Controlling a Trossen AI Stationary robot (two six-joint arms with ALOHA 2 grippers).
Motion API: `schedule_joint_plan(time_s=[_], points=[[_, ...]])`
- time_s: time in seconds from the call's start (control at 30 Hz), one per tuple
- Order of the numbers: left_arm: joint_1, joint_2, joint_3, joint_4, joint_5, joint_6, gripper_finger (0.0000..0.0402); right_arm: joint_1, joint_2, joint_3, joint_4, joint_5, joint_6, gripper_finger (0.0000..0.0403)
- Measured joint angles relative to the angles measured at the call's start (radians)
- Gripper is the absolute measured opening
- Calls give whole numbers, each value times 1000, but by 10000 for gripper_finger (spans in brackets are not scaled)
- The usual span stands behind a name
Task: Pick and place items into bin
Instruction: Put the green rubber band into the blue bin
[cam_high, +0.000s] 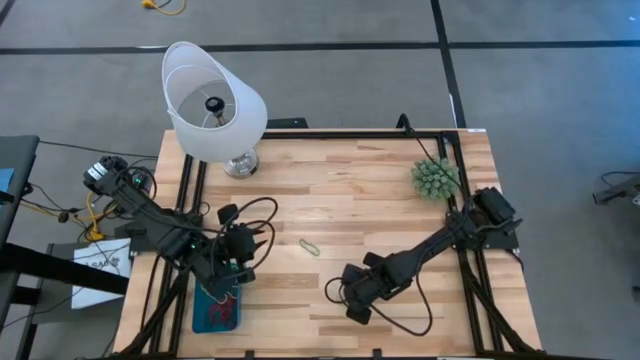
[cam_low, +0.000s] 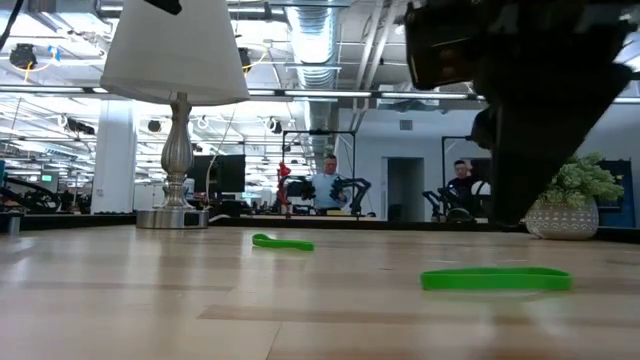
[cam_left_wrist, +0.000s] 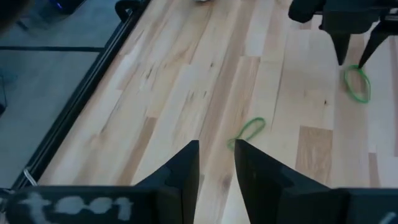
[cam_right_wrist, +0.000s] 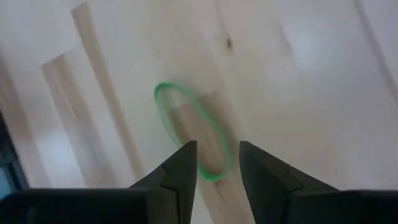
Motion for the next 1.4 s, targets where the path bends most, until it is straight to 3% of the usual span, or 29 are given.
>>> schedule_joint_plan(time_s=[0.7, 0.83, 0.97, 1.03, 1.2, 1.3, 1.4], points=[[1, 0, 0, 4, -35, -29, 92, 13, 76, 3, 22, 23, 14, 108], [1, 0, 0, 4, -43, -33, 92, 7, 77, 3, 19, 20, 34, 87], [1, 0, 0, 16, -69, -47, 92, 7, 77, 3, 0, 25, 35, 34], [9, 0, -14, 72, -71, -45, 92, 7, 77, 3, 3, 24, 32, 10], [45, 0, -134, 284, -55, -54, 92, 7, 78, 0, 39, 24, 11, 7], [88, 1, -242, 480, 39, 17, 92, 9, 81, 3, 99, 24, -25, 3], [146, 1, -359, 744, 201, 104, 92, 7, 80, 0, 131, 21, -31, 3]])
